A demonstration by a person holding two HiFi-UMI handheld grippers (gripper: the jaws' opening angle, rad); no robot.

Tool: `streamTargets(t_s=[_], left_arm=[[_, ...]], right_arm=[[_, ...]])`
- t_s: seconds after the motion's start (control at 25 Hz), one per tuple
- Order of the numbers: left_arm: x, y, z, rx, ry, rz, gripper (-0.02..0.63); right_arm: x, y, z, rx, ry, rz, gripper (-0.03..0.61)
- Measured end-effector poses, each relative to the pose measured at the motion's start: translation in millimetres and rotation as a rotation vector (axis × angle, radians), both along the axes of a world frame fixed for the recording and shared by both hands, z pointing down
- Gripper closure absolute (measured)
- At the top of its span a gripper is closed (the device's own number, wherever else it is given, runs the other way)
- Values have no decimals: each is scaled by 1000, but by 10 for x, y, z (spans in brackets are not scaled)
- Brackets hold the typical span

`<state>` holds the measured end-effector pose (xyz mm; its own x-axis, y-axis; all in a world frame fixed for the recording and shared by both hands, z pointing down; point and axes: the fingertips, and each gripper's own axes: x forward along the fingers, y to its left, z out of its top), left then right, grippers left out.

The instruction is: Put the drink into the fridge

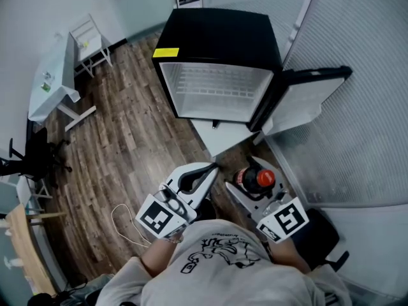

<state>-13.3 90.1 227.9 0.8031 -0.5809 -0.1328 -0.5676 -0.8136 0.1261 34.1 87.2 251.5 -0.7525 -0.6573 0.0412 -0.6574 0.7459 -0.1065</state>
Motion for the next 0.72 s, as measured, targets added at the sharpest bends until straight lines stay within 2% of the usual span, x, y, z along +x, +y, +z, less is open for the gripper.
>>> streamTargets(t_s=[0.32,0.72], left_arm=[[-250,-637,0,7,-8,34,614],[-416,-1147,29,-3,-14,74,614]], right_arm=[[-258,-627,16,-5,12,22,255],[-427,-1141,16,-4,14,59,255]])
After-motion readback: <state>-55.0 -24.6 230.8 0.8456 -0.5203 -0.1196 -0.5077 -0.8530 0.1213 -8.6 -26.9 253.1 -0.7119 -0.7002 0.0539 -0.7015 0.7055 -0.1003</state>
